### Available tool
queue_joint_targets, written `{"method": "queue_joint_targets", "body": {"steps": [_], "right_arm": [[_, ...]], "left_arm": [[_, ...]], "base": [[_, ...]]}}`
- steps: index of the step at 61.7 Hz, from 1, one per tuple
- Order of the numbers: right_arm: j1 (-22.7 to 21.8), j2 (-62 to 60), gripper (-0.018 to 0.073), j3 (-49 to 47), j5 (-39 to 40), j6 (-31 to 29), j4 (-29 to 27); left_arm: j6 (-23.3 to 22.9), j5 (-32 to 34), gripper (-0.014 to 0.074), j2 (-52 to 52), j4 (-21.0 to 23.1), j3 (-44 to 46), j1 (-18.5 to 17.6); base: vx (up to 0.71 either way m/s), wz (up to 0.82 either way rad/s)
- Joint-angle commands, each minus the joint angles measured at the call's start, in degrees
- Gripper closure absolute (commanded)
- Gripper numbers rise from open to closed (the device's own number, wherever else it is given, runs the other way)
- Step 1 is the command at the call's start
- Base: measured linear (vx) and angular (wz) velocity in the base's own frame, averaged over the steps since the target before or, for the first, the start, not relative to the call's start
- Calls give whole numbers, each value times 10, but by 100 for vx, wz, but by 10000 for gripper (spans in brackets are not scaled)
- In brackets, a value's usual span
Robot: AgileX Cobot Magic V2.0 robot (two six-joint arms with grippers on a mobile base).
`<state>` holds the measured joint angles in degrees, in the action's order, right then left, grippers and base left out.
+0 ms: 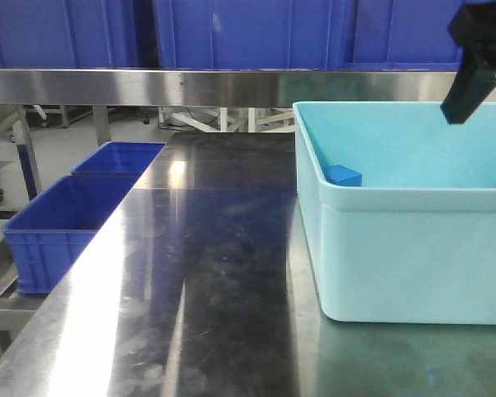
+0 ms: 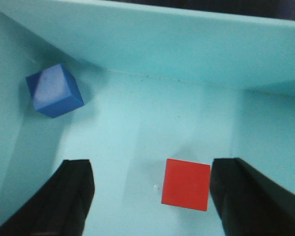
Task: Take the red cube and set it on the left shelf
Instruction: 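Lower the right gripper into the tub over the red cube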
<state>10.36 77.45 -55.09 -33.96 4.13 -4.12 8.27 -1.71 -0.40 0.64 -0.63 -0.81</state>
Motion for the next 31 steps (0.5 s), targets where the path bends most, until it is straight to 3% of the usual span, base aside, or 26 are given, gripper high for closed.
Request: {"method": "queue_joint_targets", "body": {"steps": [1,31], "right_arm": [[0,-2,-34,-21,32,-1,7],[0,53,-34,-21,9,-1,27]], "left_arm": [[0,52,491,0,3,-13,-4],[0,52,491,0,3,-13,-4]], "base": [[0,0],[0,0]]}}
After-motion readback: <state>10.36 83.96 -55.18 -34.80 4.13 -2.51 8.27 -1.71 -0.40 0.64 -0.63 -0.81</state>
